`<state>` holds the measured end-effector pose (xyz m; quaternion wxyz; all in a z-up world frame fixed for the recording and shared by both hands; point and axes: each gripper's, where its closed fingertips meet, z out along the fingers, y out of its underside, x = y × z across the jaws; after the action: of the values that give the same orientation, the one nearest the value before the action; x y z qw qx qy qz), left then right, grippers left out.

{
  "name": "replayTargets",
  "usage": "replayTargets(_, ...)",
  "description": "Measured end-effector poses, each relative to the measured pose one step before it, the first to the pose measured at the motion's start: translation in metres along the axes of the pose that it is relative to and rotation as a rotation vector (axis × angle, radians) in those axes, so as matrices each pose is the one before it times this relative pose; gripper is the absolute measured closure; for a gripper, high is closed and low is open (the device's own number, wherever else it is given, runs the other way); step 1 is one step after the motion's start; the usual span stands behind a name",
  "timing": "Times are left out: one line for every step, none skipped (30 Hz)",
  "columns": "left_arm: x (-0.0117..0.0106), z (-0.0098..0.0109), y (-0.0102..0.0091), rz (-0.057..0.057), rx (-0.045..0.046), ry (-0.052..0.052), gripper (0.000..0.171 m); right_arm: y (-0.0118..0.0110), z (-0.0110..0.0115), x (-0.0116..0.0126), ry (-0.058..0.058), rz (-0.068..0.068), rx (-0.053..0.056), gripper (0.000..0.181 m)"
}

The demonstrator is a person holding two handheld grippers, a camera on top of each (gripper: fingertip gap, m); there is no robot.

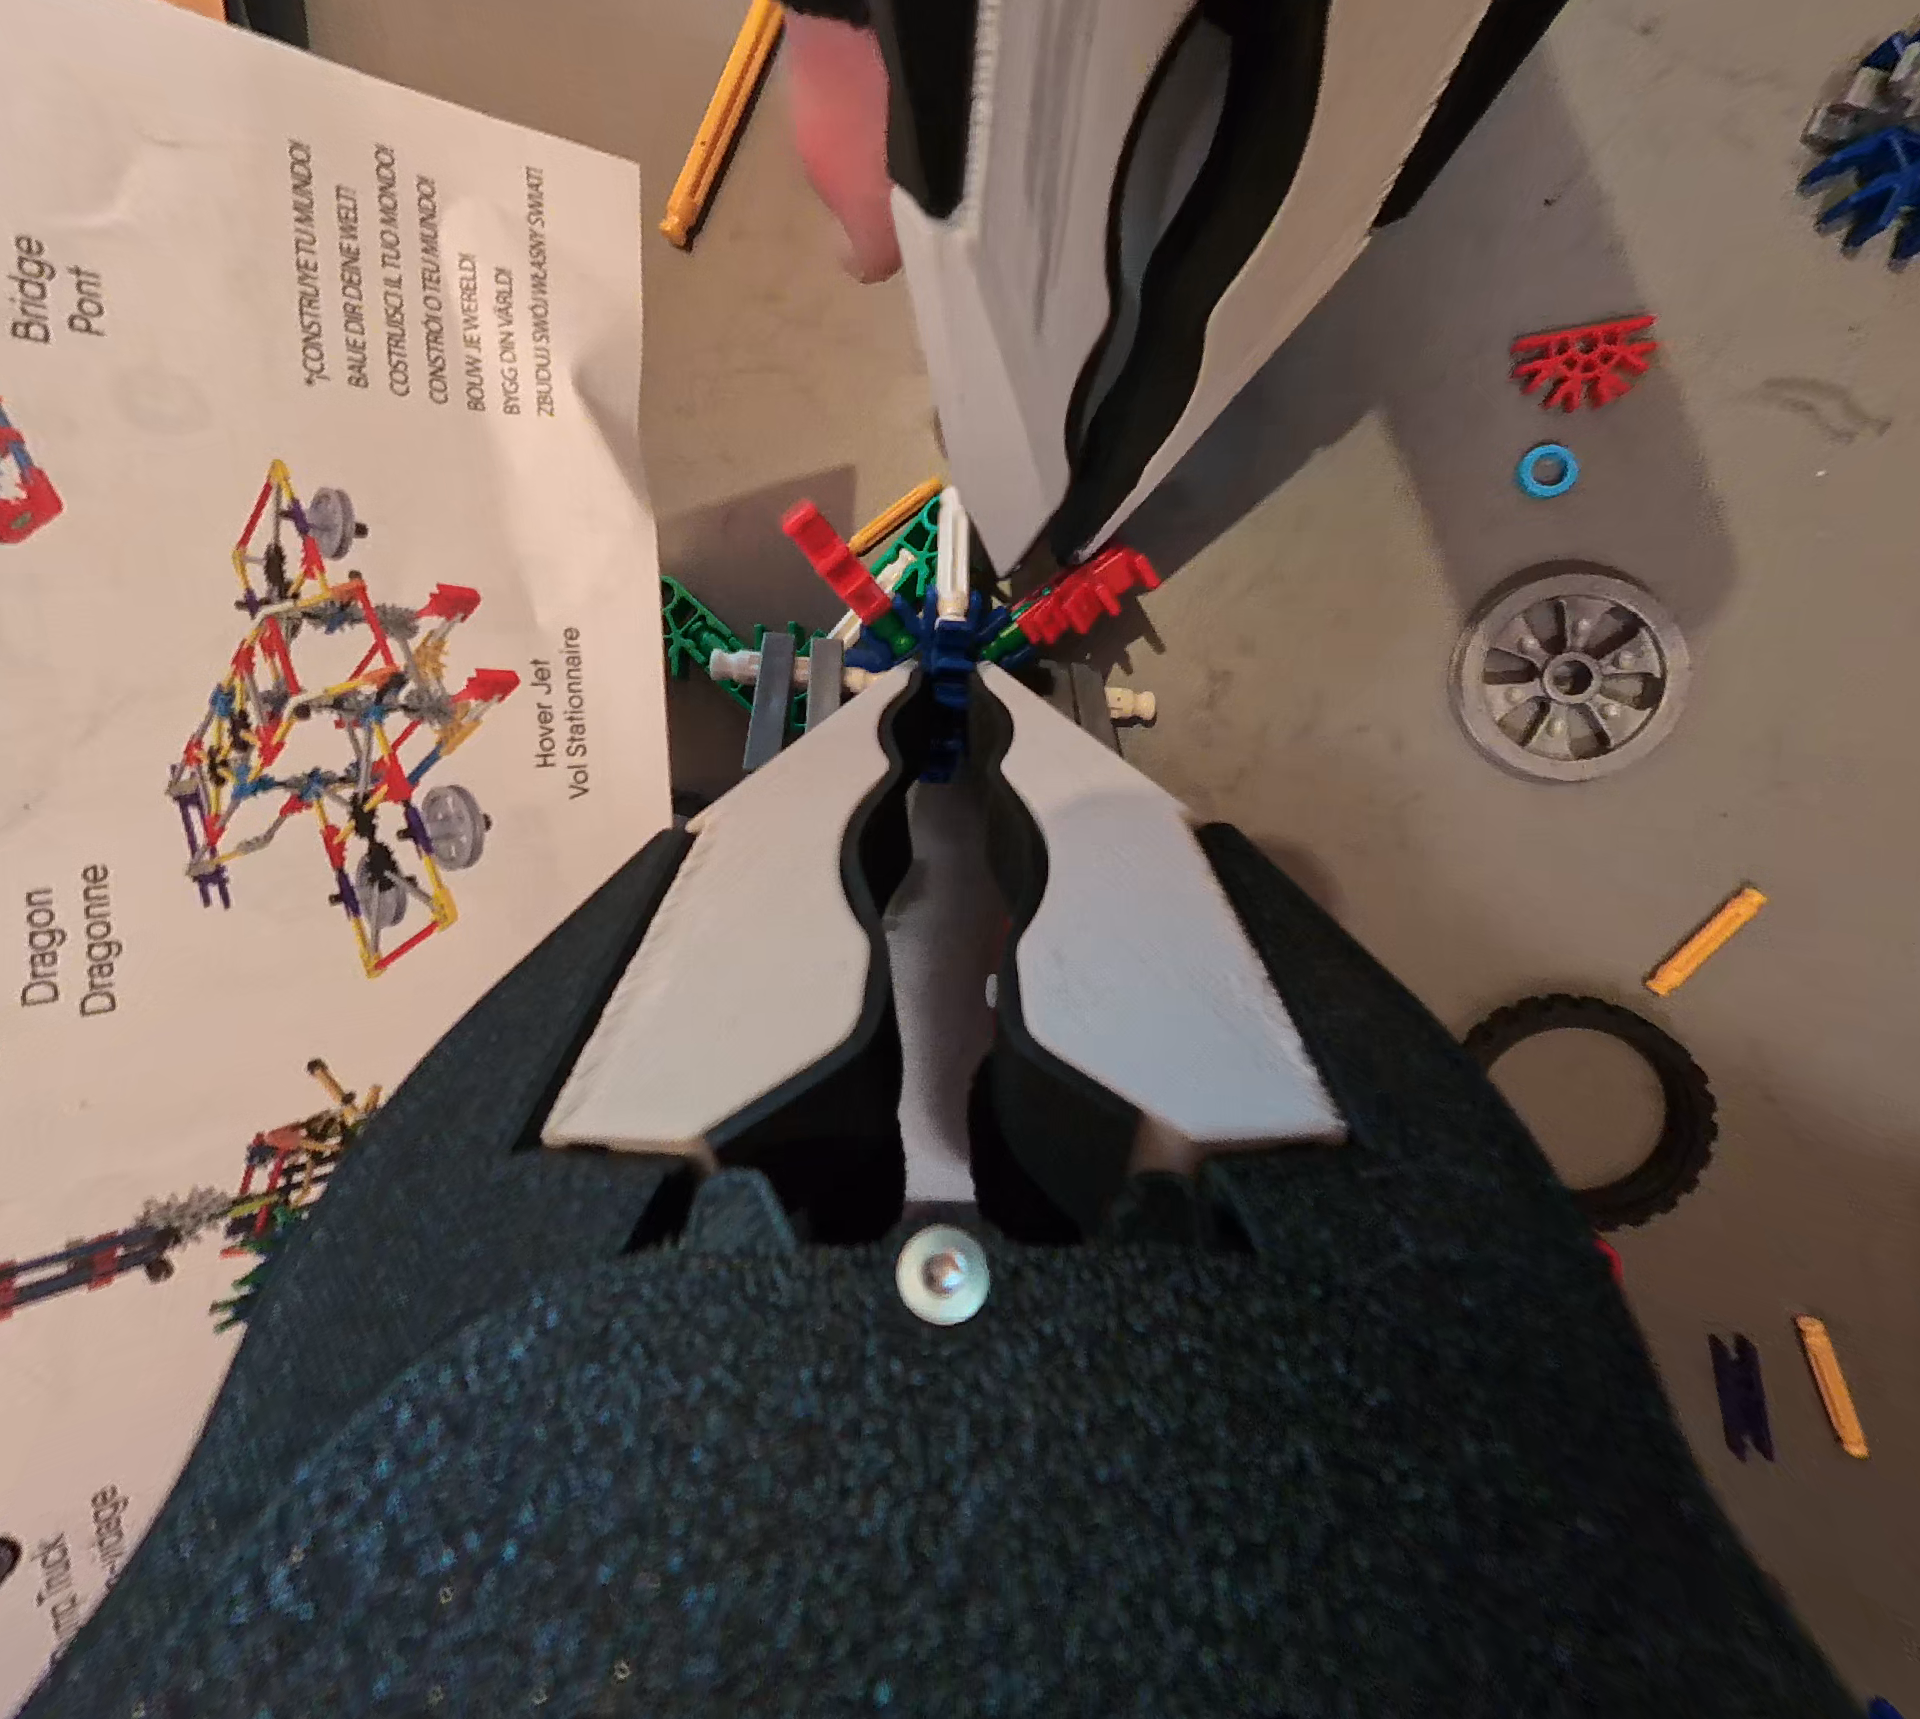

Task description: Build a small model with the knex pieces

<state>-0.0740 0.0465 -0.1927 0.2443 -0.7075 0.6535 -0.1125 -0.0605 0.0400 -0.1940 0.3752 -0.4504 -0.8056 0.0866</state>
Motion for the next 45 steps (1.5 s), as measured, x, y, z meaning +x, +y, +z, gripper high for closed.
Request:
replayTargets(-0.00004, -0.00006, -0.00011, -0.0037, 0.00059, 0.0023, 0.166, 0.00081, 0.00019, 0.00082, 0.0145, -0.0135, -0.0048, 0.171)
replayTargets(-0.00003, 0.00004, -0.00007, 0.0000, -0.00012, -0.0003, 0.166, 0.00034, -0.00046, 0.00331, 0.0219, -0.0084, -0.0037, 0.168)
replayTargets(-0.00002, 0.00002, -0.00006, 0.0002, -0.00014, -0.0008, 0.166, -0.00239, -0.00124, 0.00187, 0.0069, 0.0048, 0.0143, 0.168)
replayTargets(0.00002, 0.00000, 0.00003, -0.0010, 0.00038, 0.0004, 0.166, -0.00214, -0.00041, 0.00049, -0.0032, 0.0073, 0.0110, 0.167)
replayTargets(0.00004, -0.00010, 0.00001, -0.0012, 0.00018, 0.0006, 0.166, -0.00051, 0.00049, 0.00119, 0.0082, -0.0107, 0.0005, 0.166)
replayTargets(-0.00002, 0.00002, -0.00006, 0.0005, -0.00015, -0.0006, 0.166, 0.00042, 0.00108, 0.00015, 0.0055, -0.0146, -0.0035, 0.167)
replayTargets(0.00002, -0.00001, -0.00001, 0.0003, 0.00008, -0.0004, 0.166, 0.00146, 0.00158, 0.00025, 0.0033, -0.0072, -0.0089, 0.168)
replayTargets(-0.00007, -0.00001, -0.00013, -0.0013, 0.00056, 0.0003, 0.166, 0.00065, 0.00143, 0.00130, 0.0109, -0.0086, -0.0033, 0.168)
replayTargets(0.00005, 0.00000, 0.00003, -0.0009, -0.00022, 0.0006, 0.166, 0.00053, 0.00154, 0.00014, 0.0056, -0.0075, -0.0036, 0.168)
replayTargets(0.00006, -0.00007, -0.00011, 0.0000, -0.00018, -0.0002, 0.166, 0.00008, 0.00130, -0.00029, 0.0043, -0.0093, -0.0022, 0.171)
replayTargets(-0.00005, -0.00005, 0.00012, -0.0011, 0.00038, 0.0000, 0.166, 0.00006, 0.00060, 0.00033, 0.0047, -0.0073, -0.0027, 0.171)
replayTargets(-0.00004, -0.00002, -0.00007, -0.0016, 0.00009, 0.0011, 0.166, 0.00000, 0.00009, 0.00001, 0.0034, -0.0065, -0.0022, 0.171)
replayTargets(0.00001, 0.00002, -0.00002, 0.0002, -0.00046, 0.0000, 0.166, 0.00009, 0.00010, 0.00003, 0.0048, -0.0094, -0.0021, 0.171)
replayTargets(0.00001, 0.00004, -0.00007, 0.0000, -0.00009, 0.0000, 0.166, 0.00023, 0.00022, 0.00017, 0.0051, -0.0080, -0.0031, 0.171)
replayTargets(0.00003, -0.00010, 0.00003, -0.0010, -0.00001, 0.0013, 0.166, -0.00022, 0.00024, -0.00004, 0.0057, -0.0124, -0.0059, 0.171)
replayTargets(0.00001, 0.00000, 0.00003, -0.0009, -0.00025, 0.0003, 0.166, -0.00015, 0.00023, -0.00037, 0.0057, -0.0205, -0.0106, 0.172)
replayTargets(-0.00007, 0.00005, -0.00011, 0.0001, -0.00108, -0.0014, 0.166, 0.00071, 0.00013, -0.00004, 0.0034, -0.0236, -0.0186, 0.171)
replayTargets(-0.00008, 0.00000, -0.00001, 0.0002, -0.00176, -0.0015, 0.166, 0.00028, 0.00032, -0.00005, -0.0031, -0.0182, -0.0164, 0.171)
replayTargets(-0.00058, -0.00017, 0.00043, -0.0020, -0.00195, -0.0029, 0.166, 0.00007, 0.00054, 0.00003, -0.0059, -0.0118, -0.0143, 0.171)
replayTargets(-0.00136, -0.00032, 0.00095, -0.0027, -0.00343, -0.0079, 0.166, 0.00065, 0.00116, 0.00046, -0.0013, -0.0159, -0.0169, 0.171)
replayTargets(-0.00098, -0.00028, 0.00075, -0.0002, -0.00376, -0.0070, 0.166, 0.00050, 0.00120, 0.00028, -0.0011, -0.0160, -0.0182, 0.171)
replayTargets(-0.00016, -0.00031, 0.00053, -0.0037, -0.00179, 0.0003, 0.166, -0.00019, 0.00058, 0.00008, -0.0025, -0.0178, -0.0147, 0.171)
replayTargets(0.00011, 0.00001, -0.00018, -0.0055, 0.00155, 0.0041, 0.166, 0.00013, -0.00005, -0.00031, -0.0140, -0.0073, -0.0106, 0.170)
replayTargets(-0.00010, 0.00004, -0.00014, -0.0016, -0.00137, 0.0010, 0.166, -0.00016, 0.00002, 0.00019, -0.0142, -0.0020, -0.0046, 0.171)
replayTargets(0.00010, 0.00001, 0.00003, -0.0010, -0.00088, 0.0008, 0.166, -0.00012, -0.00008, -0.00004, -0.0101, -0.0063, -0.0049, 0.172)
replayTargets(0.00005, -0.00017, 0.00009, -0.0052, 0.00087, 0.0026, 0.166, 0.00003, 0.00011, -0.00006, -0.0048, -0.0093, -0.0086, 0.172)
replayTargets(0.00007, 0.00003, -0.00008, -0.0041, -0.00005, 0.0027, 0.166, 0.00018, 0.00000, 0.00011, -0.0016, -0.0091, -0.0114, 0.172)
replayTargets(0.00012, -0.00001, -0.00002, 0.0024, -0.00291, 0.0001, 0.166, -0.00018, 0.00012, 0.00057, 0.0006, -0.0082, -0.0077, 0.174)
replayTargets(0.00005, -0.00002, -0.00011, -0.0012, -0.00028, 0.0011, 0.166, -0.00010, 0.00009, 0.00022, -0.0039, -0.0021, -0.0059, 0.175)
replayTargets(0.00010, 0.00003, -0.00002, -0.0028, 0.00252, 0.0012, 0.166, 0.00002, 0.00002, -0.00014, -0.0027, -0.0090, -0.0080, 0.175)
replayTargets(-0.00001, 0.00004, -0.00009, 0.0046, -0.00298, -0.0042, 0.166, 0.00004, 0.00000, 0.00019, -0.0039, -0.0008, -0.0045, 0.176)
replayTargets(0.00001, 0.00007, -0.00002, 0.0052, -0.00309, -0.0053, 0.166, 0.00017, 0.00004, 0.00016, -0.0069, 0.0060, -0.0050, 0.177)
replayTargets(0.00005, -0.00011, -0.00003, -0.0025, 0.00236, -0.0003, 0.166, -0.00022, 0.00014, 0.00060, 0.0004, -0.0024, -0.0059, 0.178)
replayTargets(-0.00019, -0.00002, 0.00011, -0.0028, 0.00279, 0.0000, 0.166, -0.00008, 0.00021, 0.00031, 0.0023, -0.0088, -0.0076, 0.179)
replayTargets(-0.00067, -0.00014, 0.00054, 0.0045, -0.00481, -0.0065, 0.166, 0.00003, 0.00045, 0.00029, 0.0018, -0.0061, -0.0093, 0.179)
replayTargets(-0.00110, -0.00028, 0.00076, 0.0014, -0.00451, -0.0072, 0.166, 0.00027, 0.00100, 0.00051, 0.0024, -0.0038, -0.0103, 0.178)
replayTargets(-0.00028, -0.00021, 0.00029, -0.0060, 0.00252, 0.0025, 0.166, -0.00008, 0.00057, 0.00018, -0.0018, -0.0074, -0.0117, 0.178)
replayTargets(-0.00016, -0.00004, 0.00011, -0.0019, 0.00106, 0.0034, 0.166, -0.00018, 0.00014, 0.00011, -0.0123, 0.0047, -0.0056, 0.178)
replayTargets(0.00000, 0.00005, 0.00001, 0.0004, 0.00045, 0.0024, 0.166, -0.00031, 0.00011, 0.00070, -0.0100, 0.0057, -0.0015, 0.180)
replayTargets(-0.00016, -0.00014, 0.00014, -0.0048, 0.00161, 0.0036, 0.166, -0.00034, 0.00011, 0.00055, -0.0098, 0.0045, 0.0007, 0.180)
replayTargets(-0.00015, -0.00029, 0.00043, -0.0019, 0.00080, 0.0010, 0.166, -0.00034, 0.00022, 0.00067, -0.0104, 0.0158, 0.0054, 0.180)
replayTargets(-0.00014, -0.00006, 0.00017, 0.0034, -0.00059, -0.0029, 0.166, -0.00007, 0.00014, 0.00028, 0.0004, 0.0040, -0.0003, 0.180)
replayTargets(-0.00008, -0.00008, 0.00020, 0.0040, -0.00022, -0.0020, 0.166, -0.00003, 0.00010, 0.00017, 0.0080, -0.0031, -0.0029, 0.180)
replayTargets(-0.00028, -0.00008, 0.00015, -0.0018, 0.00020, 0.0018, 0.166, 0.00004, 0.00006, 0.00011, 0.0012, 0.0149, 0.0064, 0.180)
replayTargets(-0.00019, -0.00014, -0.00007, -0.0003, 0.00220, 0.0012, 0.166, 0.00000, -0.00014, 0.00031, 0.0018, 0.0192, 0.0158, 0.180)
